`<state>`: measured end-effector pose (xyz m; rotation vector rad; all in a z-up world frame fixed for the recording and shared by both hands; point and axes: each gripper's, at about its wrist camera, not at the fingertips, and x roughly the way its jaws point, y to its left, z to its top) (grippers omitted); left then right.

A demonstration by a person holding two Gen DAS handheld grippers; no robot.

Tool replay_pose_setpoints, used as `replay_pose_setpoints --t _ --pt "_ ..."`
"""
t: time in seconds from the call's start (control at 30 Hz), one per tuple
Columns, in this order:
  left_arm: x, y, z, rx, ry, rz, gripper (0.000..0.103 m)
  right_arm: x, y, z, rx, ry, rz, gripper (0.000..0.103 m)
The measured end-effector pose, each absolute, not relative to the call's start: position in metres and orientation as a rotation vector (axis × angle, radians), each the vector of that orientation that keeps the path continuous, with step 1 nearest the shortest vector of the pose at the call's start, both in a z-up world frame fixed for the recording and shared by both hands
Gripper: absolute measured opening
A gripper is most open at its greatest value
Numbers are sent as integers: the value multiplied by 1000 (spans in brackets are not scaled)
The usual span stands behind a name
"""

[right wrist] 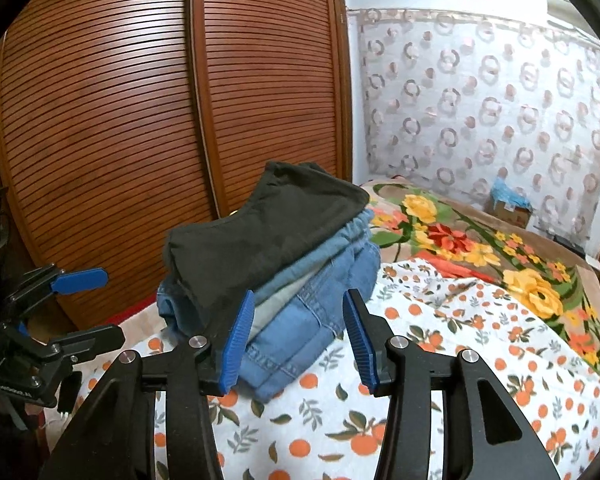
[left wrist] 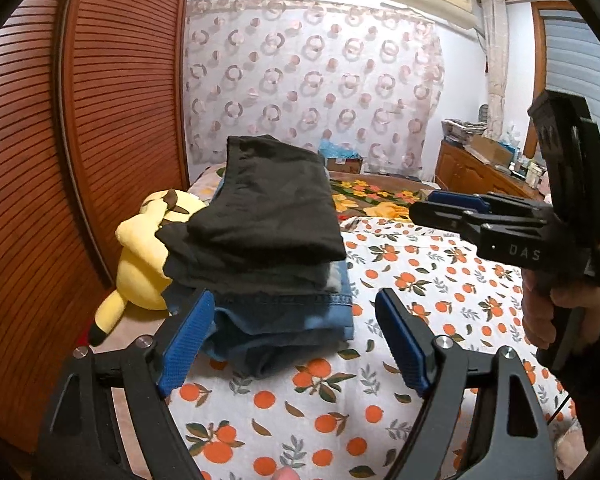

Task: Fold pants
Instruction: 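Open both grippers and pull them back from the stack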

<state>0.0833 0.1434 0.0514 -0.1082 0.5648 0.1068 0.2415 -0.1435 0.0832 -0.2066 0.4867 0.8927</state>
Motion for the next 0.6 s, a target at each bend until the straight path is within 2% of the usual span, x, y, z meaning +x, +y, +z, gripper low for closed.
replay_pose_setpoints --t 0.33,0.53,0.6 --pt "72 147 51 -150 553 109 83 213 -154 82 -189 496 840 56" --pt "68 140 47 -138 562 105 83 199 -157 85 -188 490 824 73" --pt "70 137 47 -137 566 100 83 194 -160 86 -176 489 820 85"
